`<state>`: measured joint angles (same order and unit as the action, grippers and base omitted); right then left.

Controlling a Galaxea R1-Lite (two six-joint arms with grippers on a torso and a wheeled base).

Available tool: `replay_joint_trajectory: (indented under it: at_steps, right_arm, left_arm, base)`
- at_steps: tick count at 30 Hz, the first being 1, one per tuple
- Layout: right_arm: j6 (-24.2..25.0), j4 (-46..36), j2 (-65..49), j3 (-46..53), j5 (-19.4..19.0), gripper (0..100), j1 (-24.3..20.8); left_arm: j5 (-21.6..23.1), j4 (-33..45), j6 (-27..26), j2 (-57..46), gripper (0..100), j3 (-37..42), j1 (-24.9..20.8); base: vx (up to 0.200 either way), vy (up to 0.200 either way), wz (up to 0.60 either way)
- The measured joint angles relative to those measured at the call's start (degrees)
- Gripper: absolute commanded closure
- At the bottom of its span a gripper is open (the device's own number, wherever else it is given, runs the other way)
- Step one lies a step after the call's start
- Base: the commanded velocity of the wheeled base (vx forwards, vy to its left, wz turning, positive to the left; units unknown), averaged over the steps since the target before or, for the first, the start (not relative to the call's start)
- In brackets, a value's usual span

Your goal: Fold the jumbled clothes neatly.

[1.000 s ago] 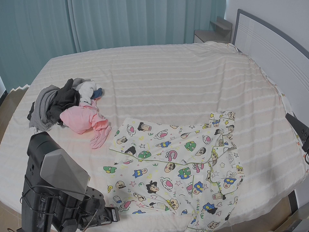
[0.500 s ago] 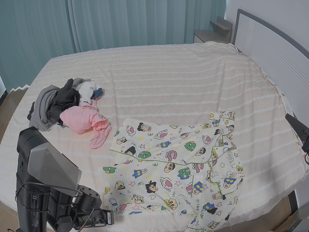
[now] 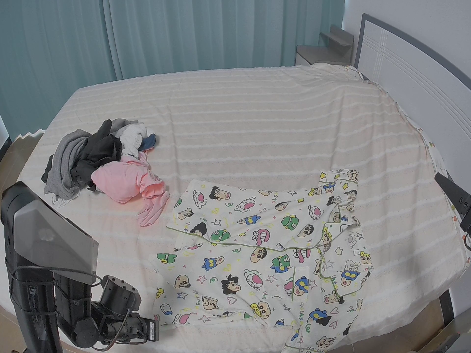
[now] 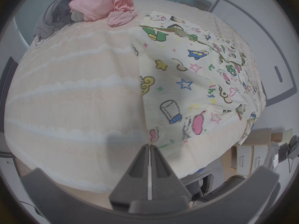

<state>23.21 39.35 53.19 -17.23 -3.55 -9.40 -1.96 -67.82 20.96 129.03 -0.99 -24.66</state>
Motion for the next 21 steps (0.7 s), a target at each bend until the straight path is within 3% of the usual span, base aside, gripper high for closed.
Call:
replay_joint_trajectory:
  at_steps: [9,14,15,21]
  right_arm:
    - [0.00,0.00,0.00,0.09,-0.04,0,-0.05]
    - [-0.01,0.00,0.00,0.20,-0.01,0,-0.07]
    - [0.00,-0.02,0.00,0.20,-0.04,0,-0.07]
    - [-0.01,0.00,-0.02,0.30,-0.04,0,-0.13]
  left_arm:
    - [1.01,0.49,-0.40,-0.63,100,-0.02,1.66]
    - [2.54,-6.57,-0.33,-1.73,100,-0.02,4.79]
    - [2.83,-7.80,-0.33,-1.94,0,-0.02,5.62]
    - [3.55,-13.69,0.22,-3.01,0,-2.40,8.96]
  base:
    - [0.000,0.000,0.00]
    - [0.000,0.000,0.00]
    - [0.000,0.000,0.00]
    - [0.000,0.000,0.00]
